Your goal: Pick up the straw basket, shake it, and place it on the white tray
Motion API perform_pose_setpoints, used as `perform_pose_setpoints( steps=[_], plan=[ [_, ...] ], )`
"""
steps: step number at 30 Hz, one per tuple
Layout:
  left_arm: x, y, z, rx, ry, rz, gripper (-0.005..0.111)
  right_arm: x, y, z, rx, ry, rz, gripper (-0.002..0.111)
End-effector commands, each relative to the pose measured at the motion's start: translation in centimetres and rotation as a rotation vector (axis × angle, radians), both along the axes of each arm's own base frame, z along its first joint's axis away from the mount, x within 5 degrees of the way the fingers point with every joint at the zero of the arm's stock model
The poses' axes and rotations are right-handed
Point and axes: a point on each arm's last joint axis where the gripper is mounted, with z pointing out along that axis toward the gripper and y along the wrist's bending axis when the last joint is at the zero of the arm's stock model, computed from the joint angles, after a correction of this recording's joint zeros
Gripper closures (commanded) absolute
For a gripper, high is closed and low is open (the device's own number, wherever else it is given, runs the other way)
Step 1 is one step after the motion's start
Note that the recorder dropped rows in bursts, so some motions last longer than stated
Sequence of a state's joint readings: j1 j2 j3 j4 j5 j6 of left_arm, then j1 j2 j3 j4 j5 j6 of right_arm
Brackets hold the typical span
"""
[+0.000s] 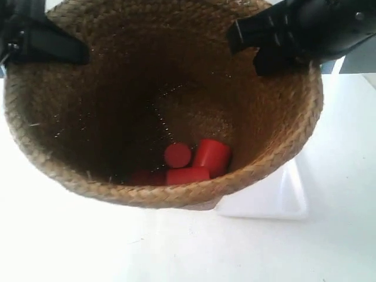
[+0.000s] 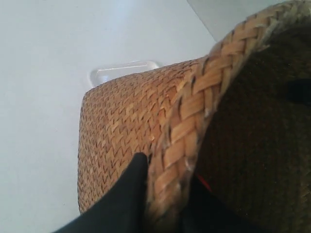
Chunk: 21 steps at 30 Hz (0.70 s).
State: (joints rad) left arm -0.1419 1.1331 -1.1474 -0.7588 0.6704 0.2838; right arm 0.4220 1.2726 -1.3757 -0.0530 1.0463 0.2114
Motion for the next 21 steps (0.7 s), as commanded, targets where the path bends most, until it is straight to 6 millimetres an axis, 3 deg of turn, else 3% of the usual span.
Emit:
perform_pose_setpoints(
  steps=[1, 8, 11, 14, 18, 21],
  plan=[
    [1.9, -1.6, 0.6, -0.133, -0.023, 0.054, 0.107, 1.7, -2.7, 0.5, -0.168, 0.054, -0.055, 0.108],
    [4.9, -5.1, -1.8, -0.176, 0.049, 0.069, 0.107, 5.3, -4.8, 0.6, -0.293, 0.069, -0.054, 0.108],
    [5.8, -6.3, -2.9, -0.181, 0.065, 0.086, 0.107, 6.9, -5.8, 0.0, -0.343, 0.087, -0.065, 0.108],
    [6.9, -7.7, -4.2, -0.181, 0.072, 0.114, 0.107, 9.3, -7.6, -1.8, -0.378, 0.151, -0.100, 0.108],
    [8.7, -8.6, -5.4, -0.175, 0.112, 0.112, 0.107, 10.1, -8.9, -2.8, -0.395, 0.185, -0.115, 0.108],
    [10.0, -9.6, -5.2, -0.153, 0.113, 0.049, 0.107, 10.1, -9.5, -2.7, -0.417, 0.184, -0.127, 0.108]
  ],
)
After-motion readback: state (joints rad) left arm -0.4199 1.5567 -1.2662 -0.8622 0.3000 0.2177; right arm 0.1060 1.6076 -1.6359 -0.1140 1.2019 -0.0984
